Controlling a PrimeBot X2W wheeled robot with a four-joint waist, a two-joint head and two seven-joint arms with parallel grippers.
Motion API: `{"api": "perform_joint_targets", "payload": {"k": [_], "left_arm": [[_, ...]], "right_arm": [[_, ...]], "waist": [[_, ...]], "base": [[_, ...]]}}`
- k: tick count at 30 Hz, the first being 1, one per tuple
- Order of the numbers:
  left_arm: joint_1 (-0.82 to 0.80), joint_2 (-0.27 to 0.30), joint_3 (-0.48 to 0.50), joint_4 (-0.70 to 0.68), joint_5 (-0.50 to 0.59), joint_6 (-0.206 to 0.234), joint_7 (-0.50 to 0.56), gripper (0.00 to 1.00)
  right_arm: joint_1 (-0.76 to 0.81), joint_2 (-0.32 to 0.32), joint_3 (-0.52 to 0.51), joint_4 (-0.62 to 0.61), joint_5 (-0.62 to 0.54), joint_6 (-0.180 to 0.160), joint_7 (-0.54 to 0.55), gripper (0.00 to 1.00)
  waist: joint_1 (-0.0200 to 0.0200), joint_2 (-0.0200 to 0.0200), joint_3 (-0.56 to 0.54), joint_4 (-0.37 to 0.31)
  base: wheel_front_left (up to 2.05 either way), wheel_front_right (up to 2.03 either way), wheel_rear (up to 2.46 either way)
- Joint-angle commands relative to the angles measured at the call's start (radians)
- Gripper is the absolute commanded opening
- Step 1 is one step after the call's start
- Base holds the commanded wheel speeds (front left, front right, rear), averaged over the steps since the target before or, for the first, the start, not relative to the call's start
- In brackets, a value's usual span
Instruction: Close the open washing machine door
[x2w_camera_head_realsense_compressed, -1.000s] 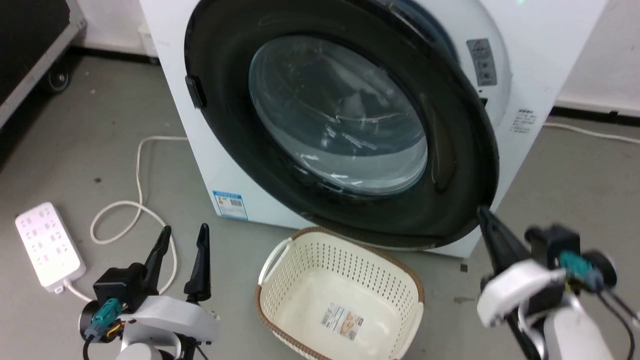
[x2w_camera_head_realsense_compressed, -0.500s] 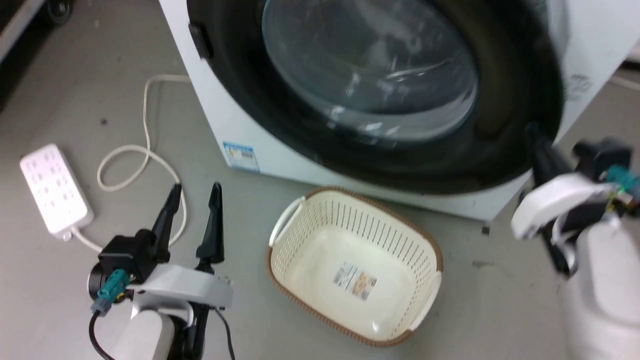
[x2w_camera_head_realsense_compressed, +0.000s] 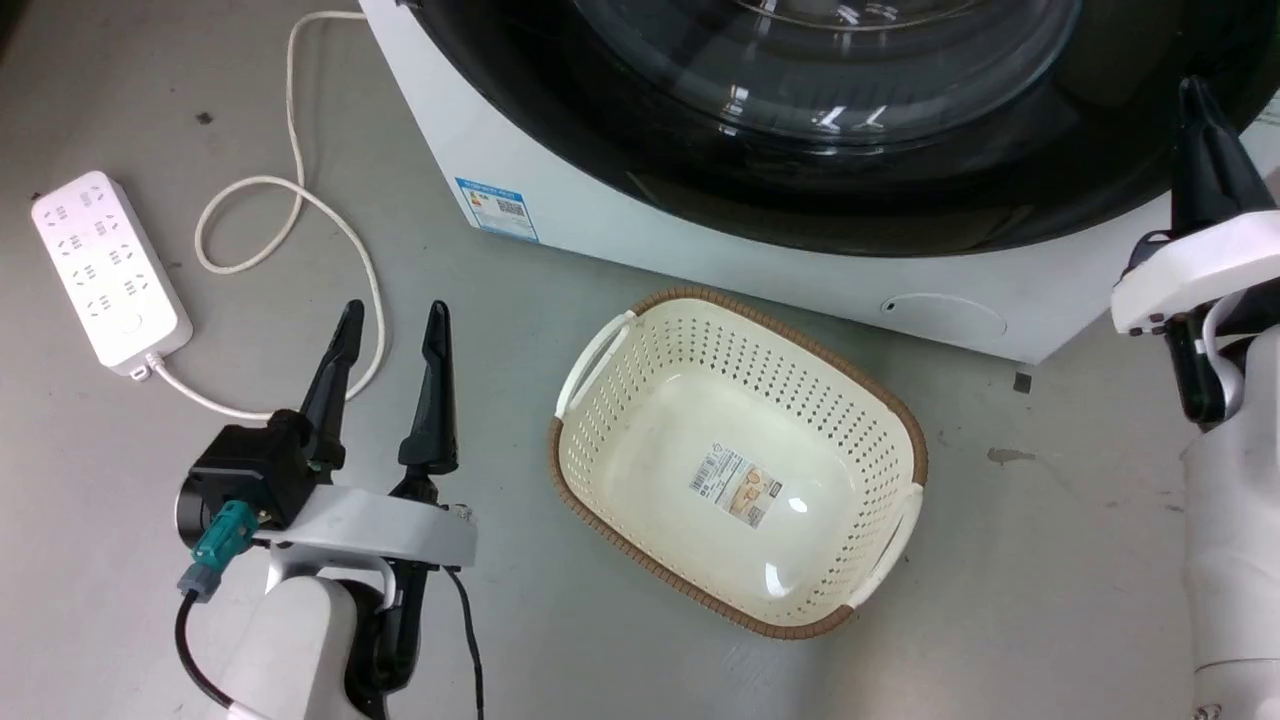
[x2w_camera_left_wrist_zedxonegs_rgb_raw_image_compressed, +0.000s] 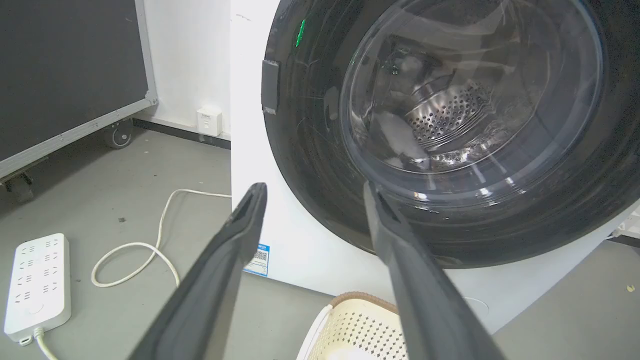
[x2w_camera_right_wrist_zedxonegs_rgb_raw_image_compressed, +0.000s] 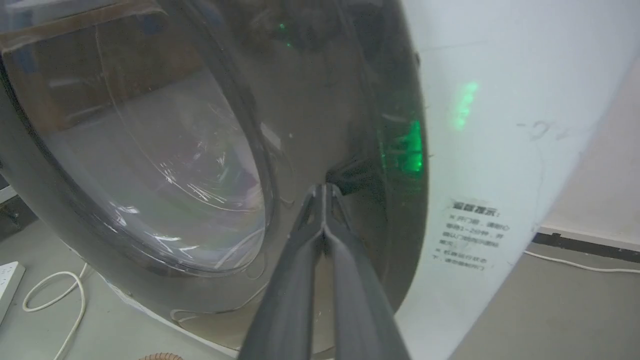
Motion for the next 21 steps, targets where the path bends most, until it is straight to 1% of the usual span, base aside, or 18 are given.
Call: {"api": "perform_joint_targets", "payload": {"k": [1, 4, 6, 10, 13, 16, 21], "left_arm": [[-0.012, -0.009, 0.008, 0.002, 0.015, -0.008, -0.004, 1.0], [0.0, -0.011, 0.028, 0.002, 0.029, -0.013, -0.004, 1.0], [0.016, -0.01, 0.043, 0.004, 0.035, -0.017, -0.004, 1.0], [0.053, -0.005, 0.066, 0.013, 0.045, -0.025, -0.004, 1.0], [0.08, -0.003, 0.069, 0.021, 0.052, -0.03, -0.004, 1.0], [0.101, 0.003, 0.069, 0.036, 0.054, -0.04, -0.004, 1.0], [0.132, 0.008, 0.058, 0.064, 0.06, -0.044, -0.004, 1.0]], "right_arm": [[-0.045, -0.016, -0.022, -0.007, 0.001, -0.011, -0.017, 0.0], [-0.01, 0.002, -0.016, -0.06, 0.013, -0.011, -0.035, 0.0], [0.04, 0.017, -0.012, -0.12, 0.023, -0.011, -0.04, 0.0], [0.178, 0.041, 0.009, -0.252, 0.045, -0.011, -0.043, 0.0], [0.293, 0.05, 0.02, -0.329, 0.063, -0.011, -0.043, 0.0], [0.405, 0.054, 0.043, -0.377, 0.072, -0.011, -0.04, 0.0], [0.564, 0.055, 0.106, -0.415, 0.106, -0.011, -0.003, 0.0]], "waist": [[-0.0002, -0.0001, -0.015, -0.004], [-0.0002, -0.0001, -0.056, -0.022], [-0.0002, -0.0001, -0.091, -0.038], [-0.0002, -0.0001, -0.162, -0.077], [-0.0002, -0.0001, -0.21, -0.104], [-0.0002, -0.0001, -0.251, -0.129], [-0.0002, -0.0001, -0.312, -0.157]], "base": [[0.0, 0.0, 0.0], [0.0, 0.0, 0.0], [0.0, 0.0, 0.0], [0.0, 0.0, 0.0], [0.0, 0.0, 0.0], [0.0, 0.0, 0.0], [0.0, 0.0, 0.0]]}}
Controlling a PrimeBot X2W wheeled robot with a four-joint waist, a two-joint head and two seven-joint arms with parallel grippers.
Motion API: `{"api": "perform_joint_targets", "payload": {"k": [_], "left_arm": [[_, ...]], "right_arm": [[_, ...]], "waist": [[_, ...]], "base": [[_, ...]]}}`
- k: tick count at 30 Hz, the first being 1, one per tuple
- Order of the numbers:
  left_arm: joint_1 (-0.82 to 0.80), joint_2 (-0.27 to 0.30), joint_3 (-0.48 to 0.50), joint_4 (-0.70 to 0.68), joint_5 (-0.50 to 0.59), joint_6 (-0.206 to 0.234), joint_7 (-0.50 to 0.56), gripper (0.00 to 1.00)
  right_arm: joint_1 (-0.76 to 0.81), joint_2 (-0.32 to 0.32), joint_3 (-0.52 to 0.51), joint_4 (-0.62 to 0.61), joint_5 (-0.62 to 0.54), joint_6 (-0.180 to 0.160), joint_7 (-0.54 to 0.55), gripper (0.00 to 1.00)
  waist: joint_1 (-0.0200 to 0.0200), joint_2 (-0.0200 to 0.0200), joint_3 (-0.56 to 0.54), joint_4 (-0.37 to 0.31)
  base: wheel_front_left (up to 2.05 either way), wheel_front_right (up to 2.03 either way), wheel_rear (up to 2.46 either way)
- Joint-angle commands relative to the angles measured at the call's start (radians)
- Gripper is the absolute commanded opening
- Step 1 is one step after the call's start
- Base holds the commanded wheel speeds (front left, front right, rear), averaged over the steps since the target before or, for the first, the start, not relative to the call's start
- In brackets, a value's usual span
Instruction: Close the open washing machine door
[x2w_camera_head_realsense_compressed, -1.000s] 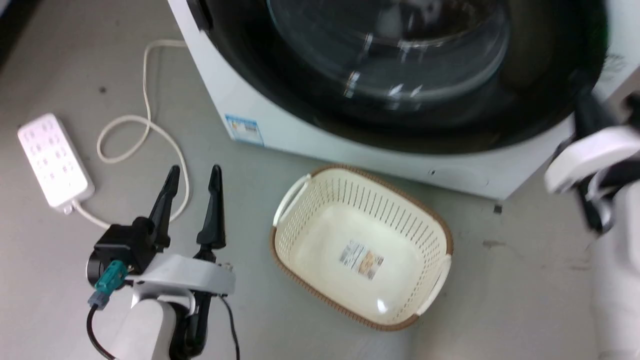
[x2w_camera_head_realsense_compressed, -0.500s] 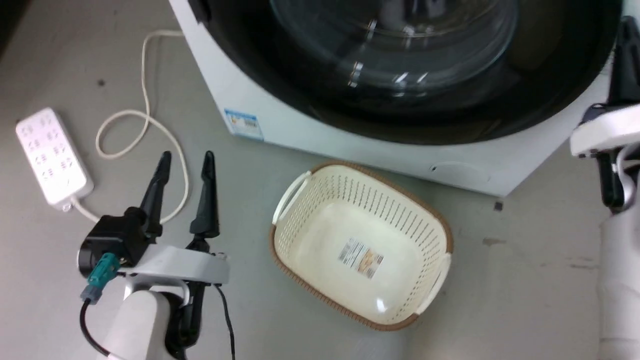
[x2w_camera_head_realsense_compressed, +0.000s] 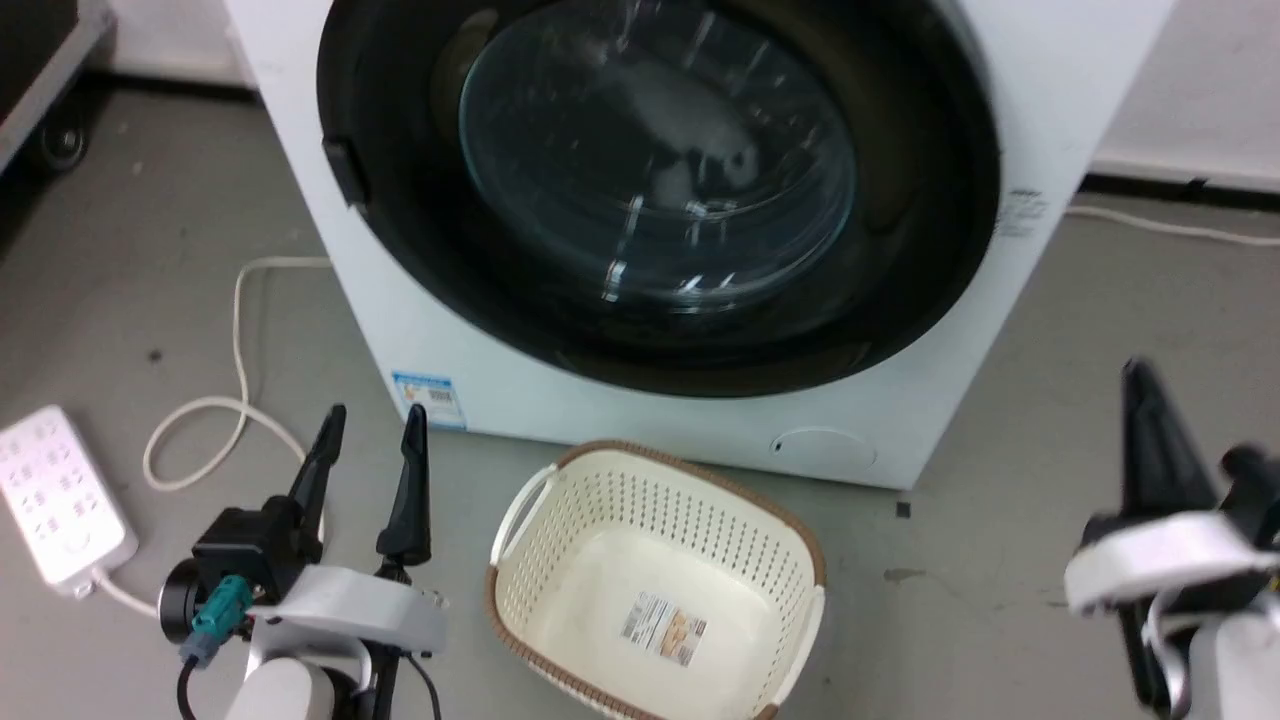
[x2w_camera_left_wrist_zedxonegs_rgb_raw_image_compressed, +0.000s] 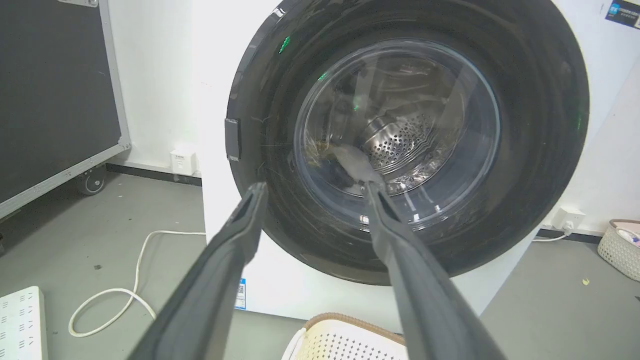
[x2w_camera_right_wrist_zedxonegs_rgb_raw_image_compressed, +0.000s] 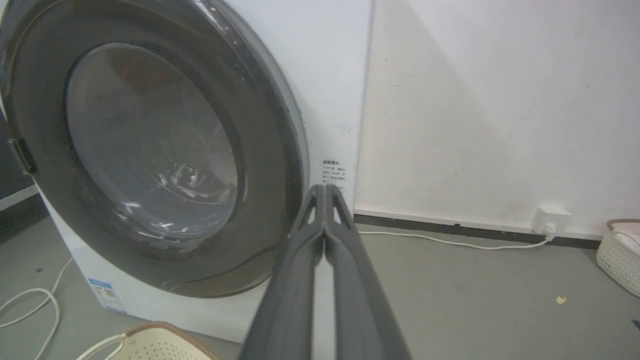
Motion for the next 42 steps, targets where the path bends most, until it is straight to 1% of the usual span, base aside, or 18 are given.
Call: {"api": "perform_joint_targets", "payload": {"k": [1, 4, 7, 8, 9, 10, 11, 15, 19, 24, 35, 36, 42], "left_arm": [[0.024, 0.007, -0.004, 0.01, 0.007, -0.003, -0.004, 1.0], [0.038, 0.014, -0.014, 0.021, 0.011, -0.005, 0.008, 1.0], [0.04, 0.017, -0.024, 0.027, 0.017, -0.001, 0.024, 1.0], [0.041, 0.018, -0.027, 0.029, 0.017, 0.001, 0.035, 1.0], [0.04, 0.02, -0.028, 0.03, 0.018, 0.003, 0.04, 1.0], [0.039, 0.021, -0.03, 0.031, 0.018, 0.005, 0.046, 1.0], [0.039, 0.024, -0.032, 0.033, 0.019, 0.005, 0.054, 1.0], [0.037, 0.024, -0.035, 0.039, 0.011, 0.009, 0.076, 1.0], [0.039, 0.013, -0.025, 0.055, -0.027, 0.006, 0.101, 1.0], [0.036, 0.014, -0.03, 0.067, -0.033, 0.008, 0.115, 1.0], [0.028, 0.018, -0.035, 0.076, -0.042, 0.005, 0.106, 1.0], [0.031, 0.016, -0.036, 0.074, -0.037, 0.004, 0.105, 0.0], [0.034, 0.012, -0.033, 0.07, -0.029, 0.003, 0.11, 0.0]], "right_arm": [[0.063, 0.004, 0.023, -0.019, 0.013, -0.001, 0.014, 0.0], [0.138, 0.004, 0.052, -0.052, 0.011, -0.001, 0.034, 0.0], [0.199, 0.004, 0.059, -0.087, 0.011, -0.001, 0.057, 0.0], [0.215, 0.004, 0.06, -0.098, 0.006, -0.001, 0.063, 0.11], [0.229, 0.004, 0.063, -0.108, 0.002, -0.001, 0.069, 0.48], [0.242, 0.004, 0.067, -0.115, 0.003, -0.001, 0.079, 0.8], [0.252, 0.004, 0.07, -0.122, 0.005, -0.001, 0.085, 1.0], [0.276, 0.004, 0.075, -0.136, 0.014, -0.001, 0.099, 1.0], [0.284, 0.004, 0.079, -0.138, 0.025, -0.001, 0.108, 1.0], [0.28, 0.004, 0.082, -0.136, 0.038, -0.001, 0.11, 1.0], [0.274, 0.004, 0.085, -0.121, 0.05, -0.001, 0.096, 1.0], [0.267, 0.002, 0.085, -0.12, 0.045, 0.0, 0.099, 0.0], [0.266, 0.002, 0.088, -0.122, 0.044, 0.0, 0.103, 0.0]], "waist": [[0.0003, -0.0001, -0.055, -0.036], [0.0003, -0.0001, -0.08, -0.042], [0.0003, -0.0001, -0.088, -0.042], [0.0003, -0.0001, -0.09, -0.042], [0.0003, -0.0001, -0.091, -0.043], [0.0003, -0.0001, -0.091, -0.043], [0.0003, -0.0001, -0.093, -0.043], [0.0003, -0.0001, -0.094, -0.041], [0.0003, -0.0001, -0.097, -0.041], [0.0003, -0.0001, -0.1, -0.041], [0.0003, -0.0001, -0.097, -0.04], [0.0003, -0.0001, -0.096, -0.04], [0.0003, -0.0001, -0.096, -0.038]], "base": [[0.0, 0.0, 0.0], [0.0, 0.0, 0.0], [0.0, 0.0, 0.0], [0.0, 0.0, 0.0], [0.0, 0.0, 0.0], [0.0, 0.0, 0.0], [0.0, 0.0, 0.0], [0.0, 0.0, 0.0], [0.0, 0.0, 0.0], [0.0, 0.0, 0.0], [0.0, 0.0, 0.0], [0.0, 0.0, 0.0], [0.0, 0.0, 0.0]]}}
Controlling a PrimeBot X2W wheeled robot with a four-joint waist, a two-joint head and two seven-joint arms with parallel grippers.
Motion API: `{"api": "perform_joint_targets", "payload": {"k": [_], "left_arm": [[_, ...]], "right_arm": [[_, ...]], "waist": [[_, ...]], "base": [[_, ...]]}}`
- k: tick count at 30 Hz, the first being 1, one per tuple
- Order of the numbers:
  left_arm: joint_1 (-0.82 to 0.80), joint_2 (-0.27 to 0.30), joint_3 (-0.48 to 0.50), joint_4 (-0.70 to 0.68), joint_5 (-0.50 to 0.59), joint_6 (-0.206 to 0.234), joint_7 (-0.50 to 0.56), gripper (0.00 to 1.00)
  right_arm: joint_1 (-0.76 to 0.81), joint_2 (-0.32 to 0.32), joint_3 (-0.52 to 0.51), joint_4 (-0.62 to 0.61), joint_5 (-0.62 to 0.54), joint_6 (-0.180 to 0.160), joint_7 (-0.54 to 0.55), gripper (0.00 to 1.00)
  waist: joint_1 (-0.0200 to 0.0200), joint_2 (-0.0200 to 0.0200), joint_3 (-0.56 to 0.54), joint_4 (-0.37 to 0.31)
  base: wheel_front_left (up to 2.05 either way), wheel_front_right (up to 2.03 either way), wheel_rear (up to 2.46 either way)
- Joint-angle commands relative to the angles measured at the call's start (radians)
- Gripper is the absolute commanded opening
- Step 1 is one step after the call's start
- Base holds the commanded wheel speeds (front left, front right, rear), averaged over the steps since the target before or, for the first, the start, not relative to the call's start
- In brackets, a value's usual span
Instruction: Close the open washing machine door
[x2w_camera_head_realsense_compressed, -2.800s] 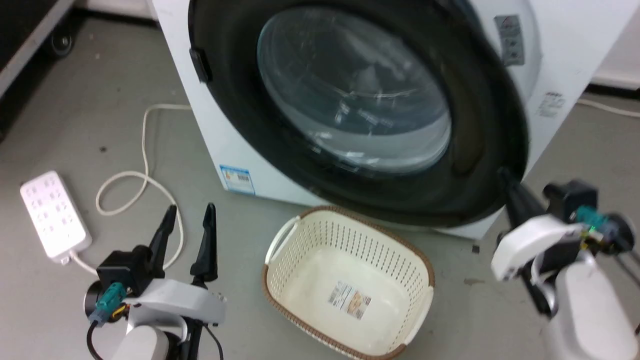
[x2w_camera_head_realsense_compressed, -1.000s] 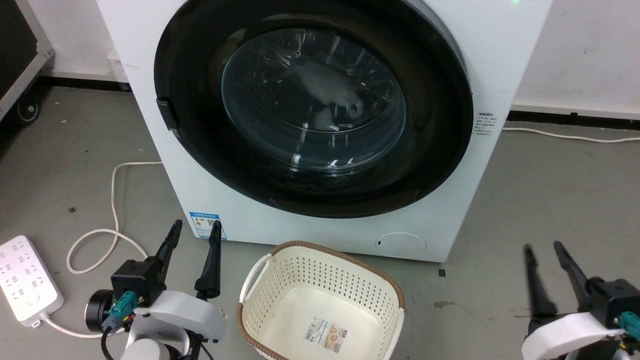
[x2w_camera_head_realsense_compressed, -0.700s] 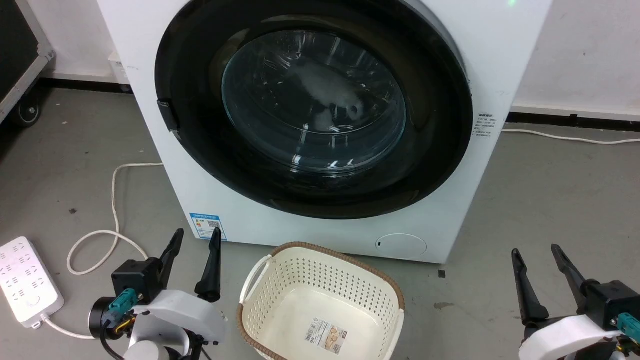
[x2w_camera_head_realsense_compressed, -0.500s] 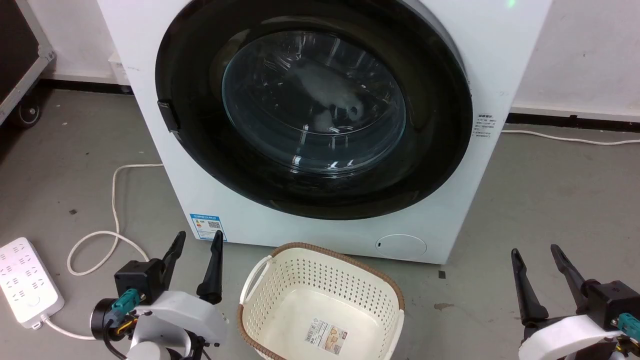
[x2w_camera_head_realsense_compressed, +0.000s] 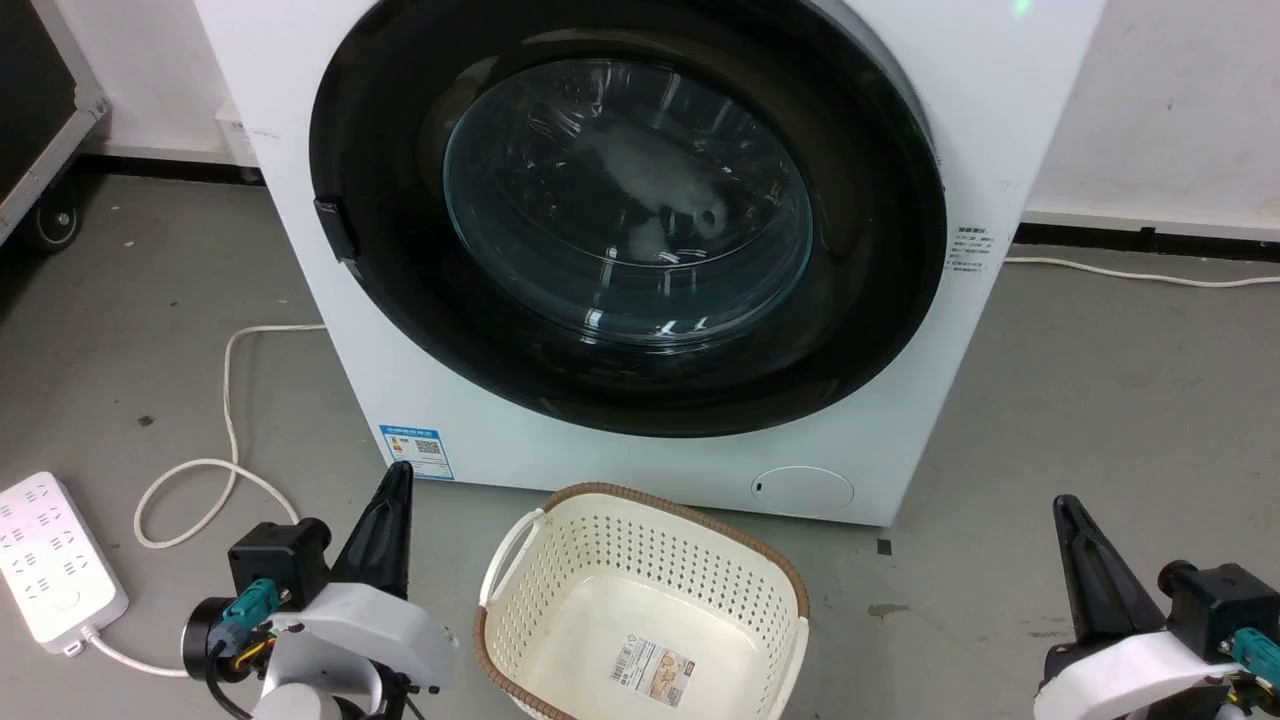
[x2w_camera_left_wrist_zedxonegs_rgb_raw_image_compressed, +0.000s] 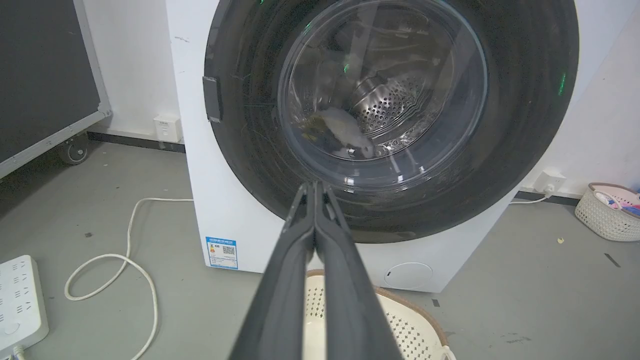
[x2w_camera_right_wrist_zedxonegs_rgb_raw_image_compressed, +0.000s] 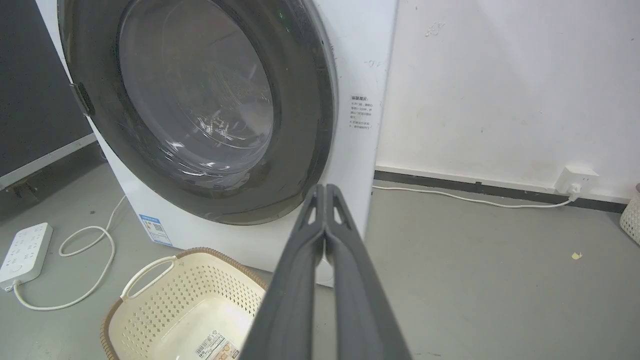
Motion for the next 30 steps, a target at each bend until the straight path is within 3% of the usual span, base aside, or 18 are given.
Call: {"api": "perform_joint_targets", "payload": {"k": [1, 30], "left_arm": [[0.004, -0.003, 0.004, -0.005, 0.009, 0.0, 0.004, 0.0], [0.038, -0.038, 0.043, -0.057, 0.097, 0.0, 0.039, 0.0]], "right_arm": [[0.0, 0.0, 0.002, -0.002, -0.001, 0.0, 0.001, 0.0], [0.001, 0.001, 0.032, -0.024, -0.011, 0.0, 0.031, 0.0]], "waist": [[0.0, 0.0, 0.0, 0.001], [0.0, 0.0, 0.004, 0.015]], "base": [[0.0, 0.0, 0.0], [0.0, 0.0, 0.0]]}}
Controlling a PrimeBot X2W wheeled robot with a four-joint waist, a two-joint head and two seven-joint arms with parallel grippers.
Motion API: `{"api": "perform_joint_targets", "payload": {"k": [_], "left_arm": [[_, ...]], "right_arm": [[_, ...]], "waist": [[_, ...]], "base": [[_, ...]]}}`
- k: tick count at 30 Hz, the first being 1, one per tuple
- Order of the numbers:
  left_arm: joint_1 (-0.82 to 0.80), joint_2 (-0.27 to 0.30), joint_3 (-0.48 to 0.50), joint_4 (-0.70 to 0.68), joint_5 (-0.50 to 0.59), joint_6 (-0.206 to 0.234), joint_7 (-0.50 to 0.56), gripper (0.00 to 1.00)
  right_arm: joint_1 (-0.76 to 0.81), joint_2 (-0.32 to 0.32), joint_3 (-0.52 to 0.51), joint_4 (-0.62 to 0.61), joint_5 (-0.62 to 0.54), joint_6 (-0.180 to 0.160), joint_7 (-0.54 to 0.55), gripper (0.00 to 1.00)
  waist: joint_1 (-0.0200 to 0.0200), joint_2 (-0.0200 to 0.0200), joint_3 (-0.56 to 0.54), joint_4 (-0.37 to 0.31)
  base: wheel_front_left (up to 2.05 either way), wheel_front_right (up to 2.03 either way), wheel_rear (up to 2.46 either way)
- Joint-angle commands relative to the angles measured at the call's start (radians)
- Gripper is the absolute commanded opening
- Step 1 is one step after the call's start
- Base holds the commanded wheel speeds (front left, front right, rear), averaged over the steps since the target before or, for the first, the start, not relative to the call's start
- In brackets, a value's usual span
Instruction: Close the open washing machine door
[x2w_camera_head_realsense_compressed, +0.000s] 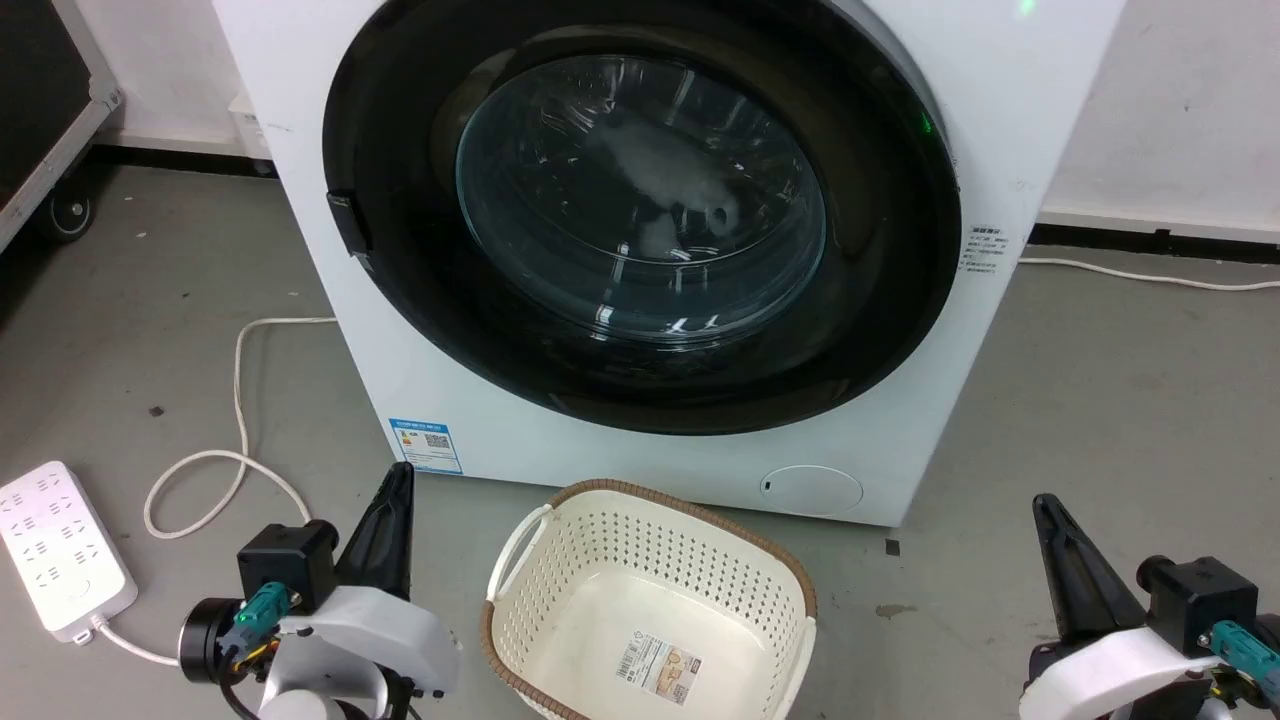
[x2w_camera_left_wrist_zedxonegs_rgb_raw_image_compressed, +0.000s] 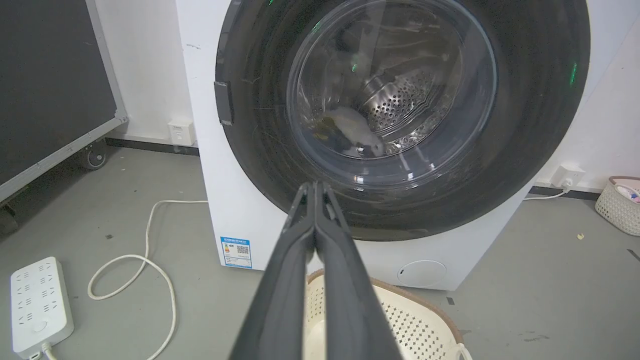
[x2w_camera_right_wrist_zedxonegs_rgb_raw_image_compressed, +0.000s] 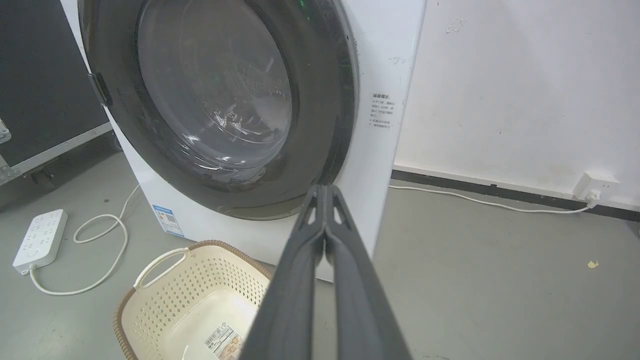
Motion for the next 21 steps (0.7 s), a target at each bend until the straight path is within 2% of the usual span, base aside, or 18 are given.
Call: {"api": "perform_joint_targets", "payload": {"k": [1, 21], "left_arm": [[0.014, -0.005, 0.006, -0.008, 0.012, 0.0, 0.003, 0.0], [0.041, -0.033, 0.037, -0.049, 0.082, 0.0, 0.031, 0.0]], "right_arm": [[0.001, 0.001, 0.003, -0.008, -0.004, 0.0, 0.004, 0.0], [0.002, 0.001, 0.027, -0.025, -0.012, 0.0, 0.028, 0.0]], "waist": [[0.0, -0.0001, 0.0, 0.001], [0.0, -0.0001, 0.004, 0.012]], "base": [[0.0, 0.0, 0.0], [0.0, 0.0, 0.0]]}}
